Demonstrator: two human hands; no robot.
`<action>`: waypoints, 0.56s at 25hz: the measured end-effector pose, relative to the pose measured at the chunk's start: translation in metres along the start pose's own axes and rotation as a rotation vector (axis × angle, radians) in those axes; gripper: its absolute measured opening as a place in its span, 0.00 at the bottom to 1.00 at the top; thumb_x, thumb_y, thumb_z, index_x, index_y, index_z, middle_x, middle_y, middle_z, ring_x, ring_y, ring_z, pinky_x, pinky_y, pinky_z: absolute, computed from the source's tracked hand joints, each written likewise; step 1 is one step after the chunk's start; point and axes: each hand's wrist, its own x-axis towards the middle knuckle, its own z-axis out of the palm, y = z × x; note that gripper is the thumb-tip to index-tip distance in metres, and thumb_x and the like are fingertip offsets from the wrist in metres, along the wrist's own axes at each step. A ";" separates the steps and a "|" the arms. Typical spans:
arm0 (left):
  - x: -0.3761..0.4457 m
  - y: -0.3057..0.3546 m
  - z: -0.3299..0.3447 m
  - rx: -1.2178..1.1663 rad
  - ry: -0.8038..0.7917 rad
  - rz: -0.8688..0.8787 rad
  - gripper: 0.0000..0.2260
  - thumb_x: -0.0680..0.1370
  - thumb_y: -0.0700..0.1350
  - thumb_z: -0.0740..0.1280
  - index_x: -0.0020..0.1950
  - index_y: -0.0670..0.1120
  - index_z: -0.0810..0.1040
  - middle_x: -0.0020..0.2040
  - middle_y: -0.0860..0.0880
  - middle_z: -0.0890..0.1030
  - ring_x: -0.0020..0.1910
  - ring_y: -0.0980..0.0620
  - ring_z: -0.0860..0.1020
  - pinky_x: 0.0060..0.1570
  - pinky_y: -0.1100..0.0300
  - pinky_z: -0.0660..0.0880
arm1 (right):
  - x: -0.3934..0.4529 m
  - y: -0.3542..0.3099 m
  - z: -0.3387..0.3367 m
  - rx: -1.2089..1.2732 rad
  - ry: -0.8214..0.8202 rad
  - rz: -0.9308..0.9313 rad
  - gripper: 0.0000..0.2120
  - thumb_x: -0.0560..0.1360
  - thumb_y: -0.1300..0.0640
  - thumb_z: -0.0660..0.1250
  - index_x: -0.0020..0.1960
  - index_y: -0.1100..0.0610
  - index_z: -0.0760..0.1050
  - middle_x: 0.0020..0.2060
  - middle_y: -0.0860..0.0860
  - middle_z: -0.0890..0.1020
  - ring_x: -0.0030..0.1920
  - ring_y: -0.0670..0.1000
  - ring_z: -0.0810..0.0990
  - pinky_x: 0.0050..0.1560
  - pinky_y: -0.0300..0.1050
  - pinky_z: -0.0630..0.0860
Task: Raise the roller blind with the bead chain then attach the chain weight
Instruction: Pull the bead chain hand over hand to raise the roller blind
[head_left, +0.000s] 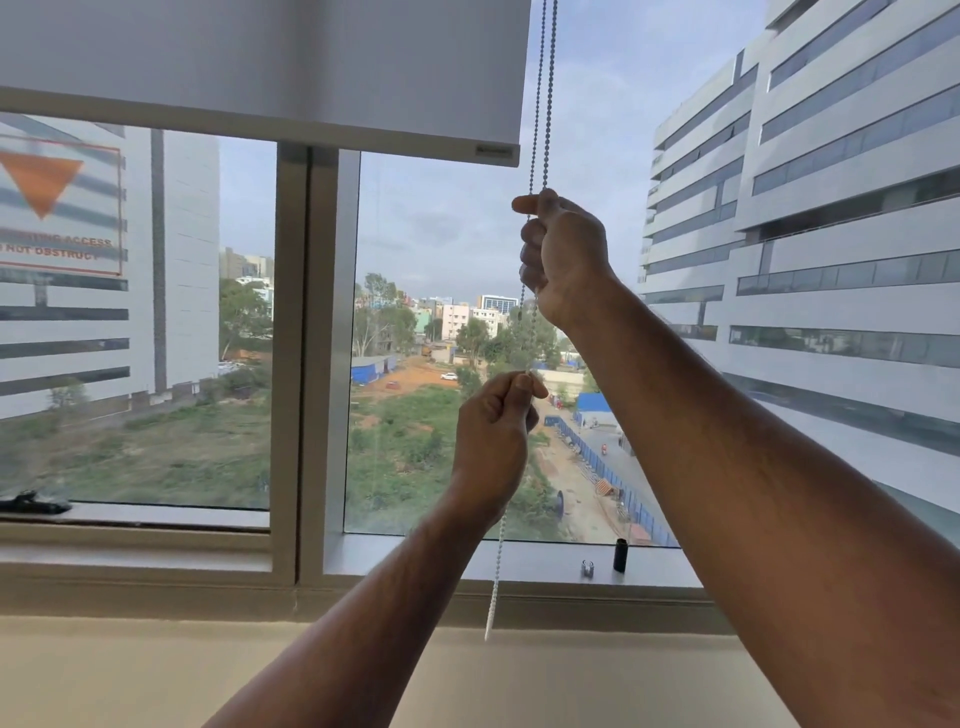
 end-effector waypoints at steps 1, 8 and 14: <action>-0.002 -0.001 0.000 0.010 -0.004 0.000 0.14 0.86 0.44 0.60 0.42 0.48 0.80 0.27 0.55 0.67 0.23 0.60 0.62 0.27 0.61 0.61 | -0.002 0.001 0.000 0.001 0.012 -0.010 0.14 0.86 0.57 0.55 0.49 0.59 0.77 0.21 0.45 0.63 0.21 0.46 0.55 0.24 0.39 0.51; -0.014 -0.014 -0.006 -0.114 -0.104 -0.170 0.14 0.87 0.42 0.57 0.46 0.44 0.78 0.28 0.51 0.66 0.24 0.55 0.59 0.25 0.62 0.56 | -0.021 0.020 -0.011 -0.066 0.066 -0.086 0.15 0.85 0.60 0.55 0.42 0.57 0.75 0.19 0.43 0.63 0.20 0.45 0.57 0.24 0.38 0.53; 0.001 -0.013 -0.015 -0.176 -0.081 -0.238 0.17 0.84 0.36 0.51 0.54 0.42 0.81 0.40 0.42 0.84 0.38 0.47 0.82 0.37 0.55 0.77 | -0.048 0.044 -0.026 -0.162 0.102 -0.145 0.16 0.85 0.58 0.57 0.42 0.55 0.77 0.22 0.43 0.65 0.21 0.45 0.59 0.26 0.40 0.56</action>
